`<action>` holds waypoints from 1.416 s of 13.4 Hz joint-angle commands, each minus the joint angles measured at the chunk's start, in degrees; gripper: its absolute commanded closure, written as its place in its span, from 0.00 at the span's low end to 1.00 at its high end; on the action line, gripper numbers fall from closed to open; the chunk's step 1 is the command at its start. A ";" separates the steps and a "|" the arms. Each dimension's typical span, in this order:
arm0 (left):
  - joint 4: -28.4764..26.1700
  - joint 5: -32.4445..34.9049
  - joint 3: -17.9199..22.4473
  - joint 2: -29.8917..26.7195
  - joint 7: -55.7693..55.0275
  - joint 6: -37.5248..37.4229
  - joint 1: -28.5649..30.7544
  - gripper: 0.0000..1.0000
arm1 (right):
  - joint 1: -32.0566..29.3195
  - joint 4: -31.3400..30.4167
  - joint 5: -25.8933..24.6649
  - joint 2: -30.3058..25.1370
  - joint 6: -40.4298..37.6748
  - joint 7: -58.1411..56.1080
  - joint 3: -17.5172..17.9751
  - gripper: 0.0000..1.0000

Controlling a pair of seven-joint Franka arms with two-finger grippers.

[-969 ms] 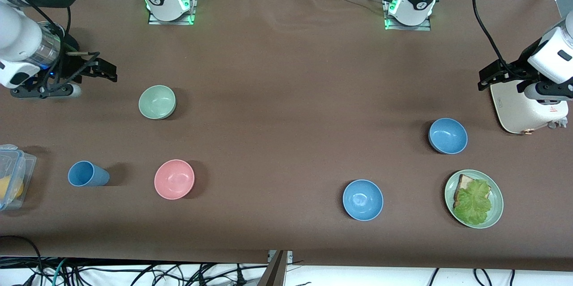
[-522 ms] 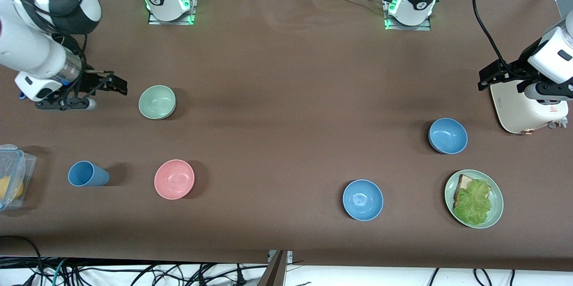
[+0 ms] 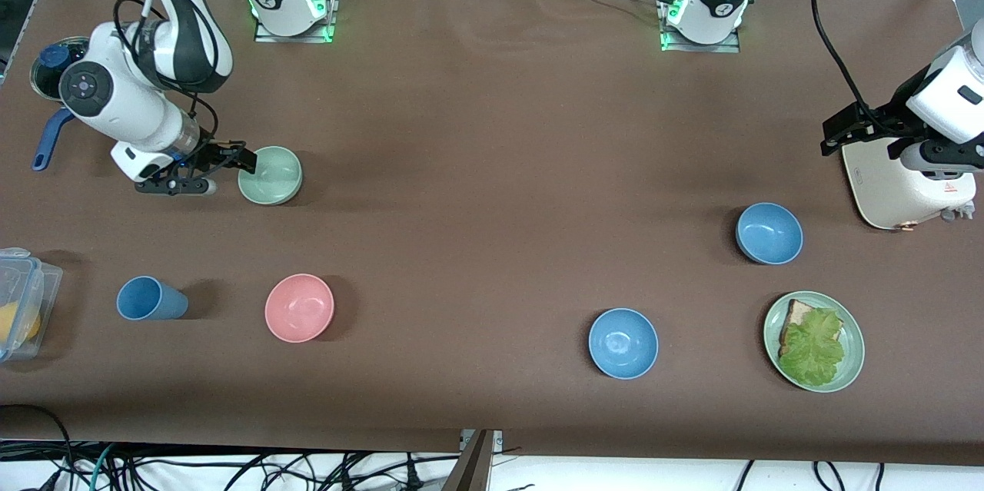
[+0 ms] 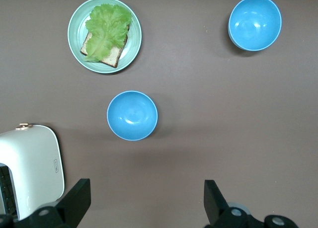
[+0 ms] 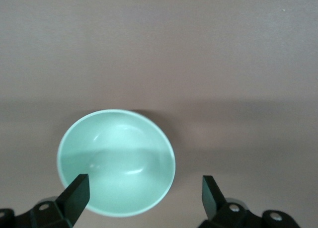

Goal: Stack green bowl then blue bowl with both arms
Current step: 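Lower the right gripper and grasp the pale green bowl rim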

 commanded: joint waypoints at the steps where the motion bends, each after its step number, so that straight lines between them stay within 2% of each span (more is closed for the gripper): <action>1: 1.78 0.17 -0.11 0.79 -0.34 -0.94 -0.05 0.00 | -0.56 0.10 0.19 4.47 4.56 -2.19 -0.70 0.01; 3: 1.78 0.17 -0.11 0.79 -0.34 -0.94 0.04 0.00 | -0.91 -0.86 0.27 7.29 7.81 -2.28 -1.05 0.04; 4: 1.78 0.17 -0.11 0.79 -0.34 -0.94 0.04 0.00 | -1.44 -1.13 0.36 8.26 8.87 -2.37 -1.05 0.09; 5: 1.78 0.17 -0.11 0.79 -0.34 -0.94 0.04 0.00 | -1.44 -1.13 0.36 8.70 8.88 -2.37 -1.05 0.21; 6: 1.78 0.17 -0.11 0.79 -0.34 -0.94 -0.05 0.00 | -1.44 -1.13 0.36 8.70 8.80 -2.28 -1.05 0.38; 8: 1.78 0.17 -0.11 0.79 -0.34 -0.94 0.04 0.00 | -1.44 -1.04 0.36 8.44 8.45 -2.02 -0.96 0.82; 9: 1.78 0.09 -0.11 0.79 -0.34 -0.94 0.12 0.00 | -1.44 -1.04 0.45 8.27 7.84 -2.02 -0.96 1.00; 12: 1.78 0.09 -0.11 0.79 -0.34 -0.94 0.04 0.00 | -1.36 -0.69 0.80 7.92 7.22 -1.84 -0.87 1.00; 15: 1.78 0.00 -0.11 0.79 -0.34 -0.94 0.13 0.00 | -0.92 2.10 0.80 5.46 1.71 -1.32 0.44 1.00; 19: 1.78 0.00 -0.11 0.79 -0.34 -0.94 0.13 0.00 | -0.48 15.89 0.80 6.24 -13.59 6.66 7.81 1.00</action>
